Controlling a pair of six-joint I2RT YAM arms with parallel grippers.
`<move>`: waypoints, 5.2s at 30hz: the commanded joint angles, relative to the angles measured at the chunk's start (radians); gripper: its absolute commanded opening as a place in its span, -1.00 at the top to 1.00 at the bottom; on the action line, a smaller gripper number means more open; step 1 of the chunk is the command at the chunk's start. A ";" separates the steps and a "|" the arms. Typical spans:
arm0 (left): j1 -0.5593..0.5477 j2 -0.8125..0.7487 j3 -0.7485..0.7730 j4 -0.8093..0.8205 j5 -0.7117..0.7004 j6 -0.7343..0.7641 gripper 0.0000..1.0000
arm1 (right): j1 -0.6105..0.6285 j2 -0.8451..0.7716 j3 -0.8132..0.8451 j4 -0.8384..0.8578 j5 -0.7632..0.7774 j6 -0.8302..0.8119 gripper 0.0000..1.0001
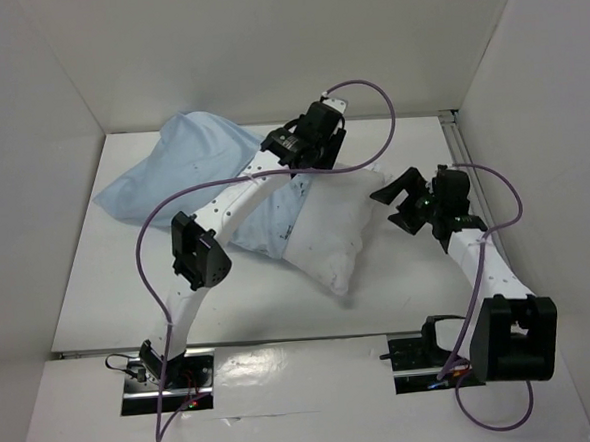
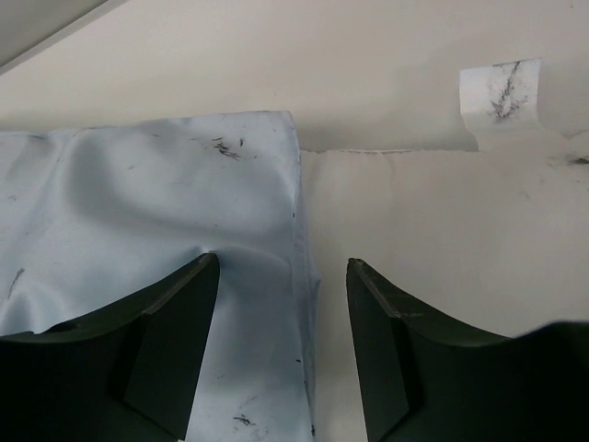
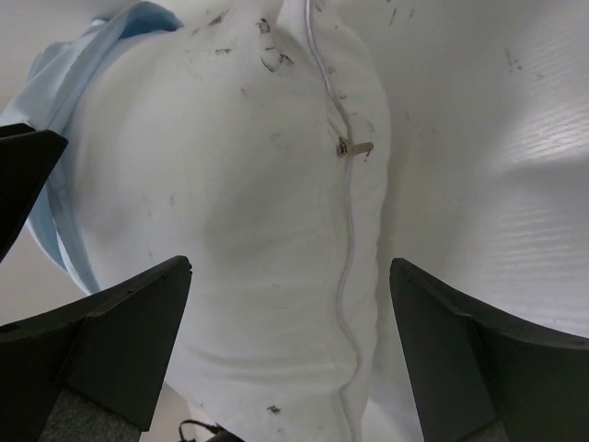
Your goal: Put the pillow into the pillowcase
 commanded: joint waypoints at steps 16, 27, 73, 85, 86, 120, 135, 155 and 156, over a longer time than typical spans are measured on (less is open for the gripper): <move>0.046 0.001 0.051 0.024 0.165 -0.047 1.00 | 0.103 0.283 0.035 0.356 -0.107 0.027 -0.01; 0.055 -0.115 -0.021 0.045 0.477 -0.135 1.00 | 0.114 0.229 0.035 0.313 -0.131 0.006 1.00; 0.075 -0.312 -0.170 0.038 1.029 -0.302 -0.32 | 0.410 0.303 -0.059 0.811 0.036 0.325 0.58; 0.076 -1.159 -1.432 0.131 0.011 -0.552 -0.67 | 0.307 -0.056 0.010 0.062 0.148 -0.068 -1.00; 0.076 -1.192 -1.492 0.159 0.000 -0.576 -0.67 | 0.297 -0.070 0.010 0.042 0.122 -0.079 -1.00; 0.227 -0.870 -1.714 0.701 -0.229 -0.524 -0.23 | 0.274 -0.046 0.021 -0.006 -0.105 -0.134 -1.00; 0.179 -1.102 -1.657 0.650 0.007 -0.459 1.00 | 0.683 0.484 0.236 0.376 -0.108 -0.071 -0.26; -0.019 -0.703 -0.646 0.601 0.746 -0.374 1.00 | 0.525 0.523 0.435 0.460 -0.078 -0.037 1.00; -0.019 -0.703 -0.646 0.601 0.746 -0.374 1.00 | 0.525 0.523 0.411 0.461 -0.087 -0.027 1.00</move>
